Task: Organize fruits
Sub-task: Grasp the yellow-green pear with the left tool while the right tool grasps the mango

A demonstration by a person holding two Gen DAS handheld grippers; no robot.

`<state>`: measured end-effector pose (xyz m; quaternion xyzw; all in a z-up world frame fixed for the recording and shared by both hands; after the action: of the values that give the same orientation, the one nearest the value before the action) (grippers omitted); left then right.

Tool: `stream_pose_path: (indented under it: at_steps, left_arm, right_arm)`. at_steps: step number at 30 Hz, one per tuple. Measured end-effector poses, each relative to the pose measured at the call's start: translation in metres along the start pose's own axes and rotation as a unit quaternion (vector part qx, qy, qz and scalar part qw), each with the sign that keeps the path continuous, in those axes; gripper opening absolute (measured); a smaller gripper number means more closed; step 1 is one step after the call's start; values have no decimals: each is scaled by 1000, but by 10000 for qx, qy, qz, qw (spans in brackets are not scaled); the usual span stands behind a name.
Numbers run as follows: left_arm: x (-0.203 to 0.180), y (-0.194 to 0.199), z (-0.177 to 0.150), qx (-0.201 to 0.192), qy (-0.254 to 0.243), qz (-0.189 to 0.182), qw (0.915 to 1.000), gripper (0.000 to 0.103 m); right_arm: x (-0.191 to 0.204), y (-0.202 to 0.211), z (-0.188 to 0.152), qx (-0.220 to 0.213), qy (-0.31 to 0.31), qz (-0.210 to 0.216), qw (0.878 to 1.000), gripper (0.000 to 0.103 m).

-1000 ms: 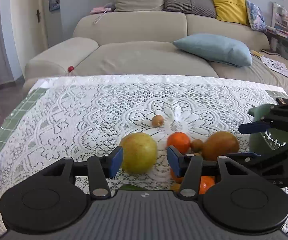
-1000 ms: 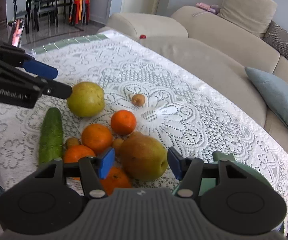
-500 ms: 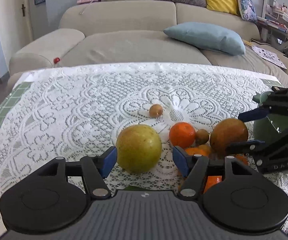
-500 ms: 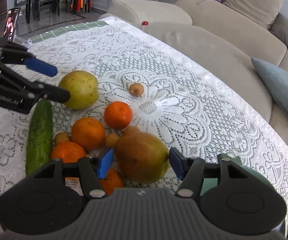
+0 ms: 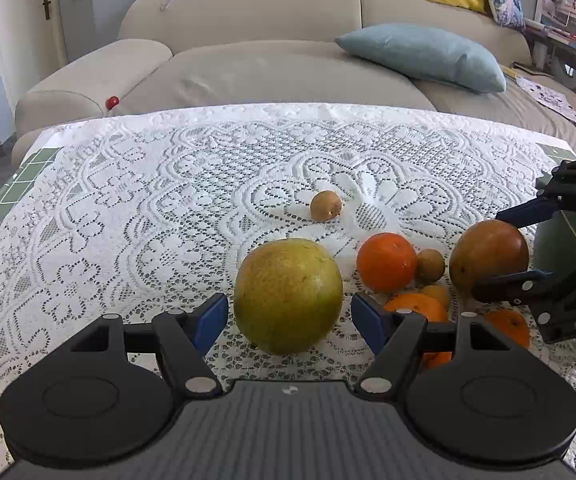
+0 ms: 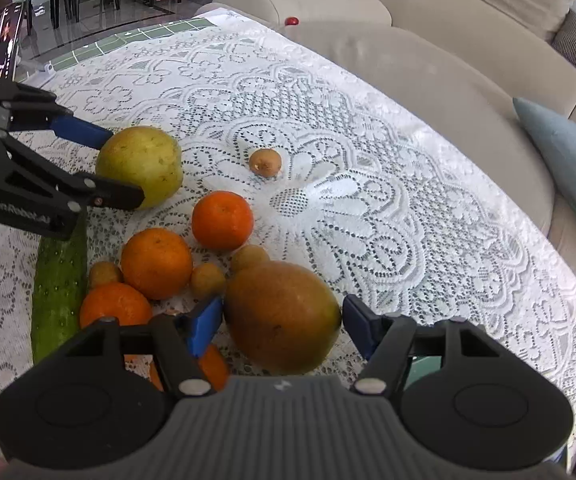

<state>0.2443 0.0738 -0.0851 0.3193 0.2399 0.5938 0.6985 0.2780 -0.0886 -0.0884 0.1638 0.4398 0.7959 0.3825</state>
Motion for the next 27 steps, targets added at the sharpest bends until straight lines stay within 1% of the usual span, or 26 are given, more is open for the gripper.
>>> stream_pose_path:
  at_steps: [2,4,6,9,11,13,17,23,27]
  left_arm:
    - [0,-4,0,32,2,33,10000,83]
    - [0,-9,0,73,16,51,10000,83]
    - [0,-11,0,109,21,27,9999,83]
    - [0,-14,0,126,2,52,9999,83]
    - [0,-17,-1,161,18,49,9999,82]
    - [1,-20,-3,206,26,63,9998,79]
    - [2,-21,-2,215,95,26,9997,74]
    - [0,-21,-1,187,96,79,9997,73]
    - [2,-20,-1,168,212,63,9996,73]
  right_arm:
    - [0,-3,0,66,6,66,10000,64]
    - [2,-7,-1,98,65,86,9999,69]
    - [4,-8,-1,112,118,72,9998,70]
    - [4,-9,-1,109,154,72,9998,70]
    - [5,-9,-2,102,182,62,9998,70]
    - [7,-7,-2,66,242,82,9997,64]
    - [9,-7,-4,32,282,43,9996,64]
    - [10,-6,-4,-17,319,-22,9995,64]
    - [11,-3,-4,-76,320,-43,9994,63]
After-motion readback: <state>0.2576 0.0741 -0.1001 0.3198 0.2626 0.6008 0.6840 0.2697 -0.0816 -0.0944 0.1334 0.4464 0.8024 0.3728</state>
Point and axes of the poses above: each gripper's, at about its wrist camera, not at the fingertips, and y roughly against the way its jaws point, x to its left, z to its top, the point moved 9 cm from there along -y, roughly the way its jaws point, and after that the axes turned 3 degrees about -y, right-handed, at the moved point
